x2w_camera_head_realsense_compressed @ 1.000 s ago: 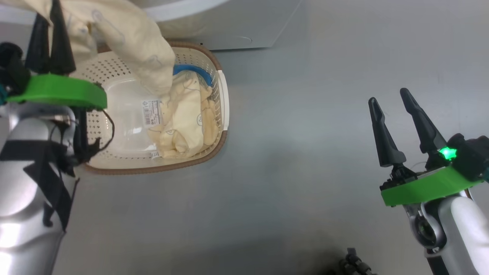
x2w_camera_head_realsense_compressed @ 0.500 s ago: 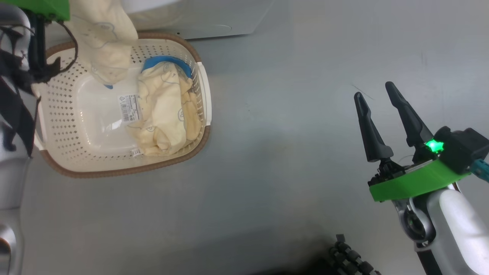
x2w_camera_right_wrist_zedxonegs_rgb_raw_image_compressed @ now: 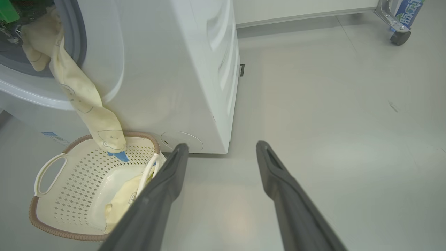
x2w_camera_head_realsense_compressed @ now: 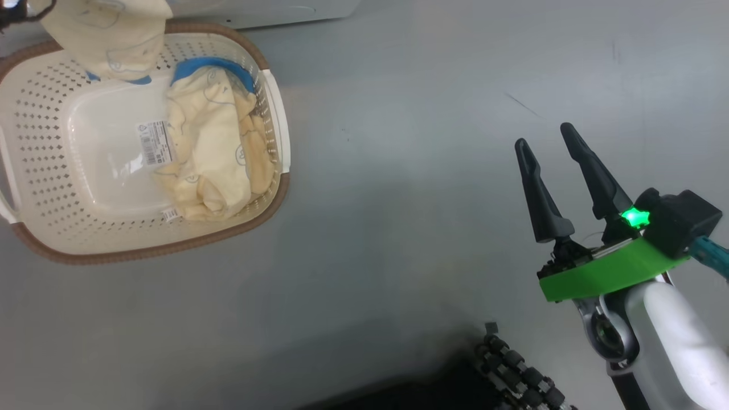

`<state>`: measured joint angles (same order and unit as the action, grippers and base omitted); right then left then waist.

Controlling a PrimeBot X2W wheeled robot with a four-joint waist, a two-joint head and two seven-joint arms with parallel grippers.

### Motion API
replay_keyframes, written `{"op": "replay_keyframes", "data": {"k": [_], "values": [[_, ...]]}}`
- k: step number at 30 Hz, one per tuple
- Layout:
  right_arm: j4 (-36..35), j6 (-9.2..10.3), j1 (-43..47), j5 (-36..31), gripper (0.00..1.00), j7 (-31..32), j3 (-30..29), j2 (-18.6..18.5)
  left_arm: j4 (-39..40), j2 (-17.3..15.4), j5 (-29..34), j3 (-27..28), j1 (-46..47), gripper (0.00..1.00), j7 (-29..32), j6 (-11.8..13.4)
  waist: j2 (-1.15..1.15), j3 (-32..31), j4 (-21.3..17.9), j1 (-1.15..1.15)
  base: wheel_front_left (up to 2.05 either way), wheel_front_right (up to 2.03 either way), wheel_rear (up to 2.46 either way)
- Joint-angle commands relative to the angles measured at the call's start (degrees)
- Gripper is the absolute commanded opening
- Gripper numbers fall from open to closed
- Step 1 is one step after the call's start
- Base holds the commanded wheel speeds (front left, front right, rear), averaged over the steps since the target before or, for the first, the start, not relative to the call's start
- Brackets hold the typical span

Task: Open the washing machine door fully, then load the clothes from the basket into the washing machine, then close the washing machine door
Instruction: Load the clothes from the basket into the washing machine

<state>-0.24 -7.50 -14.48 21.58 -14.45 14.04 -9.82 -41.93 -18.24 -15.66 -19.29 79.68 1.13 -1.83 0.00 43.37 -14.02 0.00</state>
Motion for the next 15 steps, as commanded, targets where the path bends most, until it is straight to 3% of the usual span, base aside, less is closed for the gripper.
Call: {"op": "replay_keyframes", "data": {"k": [1, 10, 15], "values": [[-1.3, 0.01, 1.2, 0.3, 1.0, -0.5, 1.1, -0.1, 0.5, -2.2, 0.5, 0.5, 3.7, 0.0, 0.2, -0.2, 0.0, 1.5, -0.3, 0.0, 0.0, 0.0, 0.0], [-1.6, 0.01, 2.5, 0.2, 1.0, -0.5, 2.4, 0.4, -8.1, -1.5, 0.8, -0.4, 10.2, 0.0, -0.2, -0.6, 0.0, 4.1, -0.7, 0.0, 0.0, 0.0, 0.0], [-1.7, 0.01, 2.5, 0.5, 1.0, -0.5, 3.6, 0.8, -9.6, -2.3, 2.6, -1.6, 13.7, 0.0, -6.2, -0.4, 0.0, 5.3, -1.4, 0.0, 0.0, 0.0, 0.0]]}}
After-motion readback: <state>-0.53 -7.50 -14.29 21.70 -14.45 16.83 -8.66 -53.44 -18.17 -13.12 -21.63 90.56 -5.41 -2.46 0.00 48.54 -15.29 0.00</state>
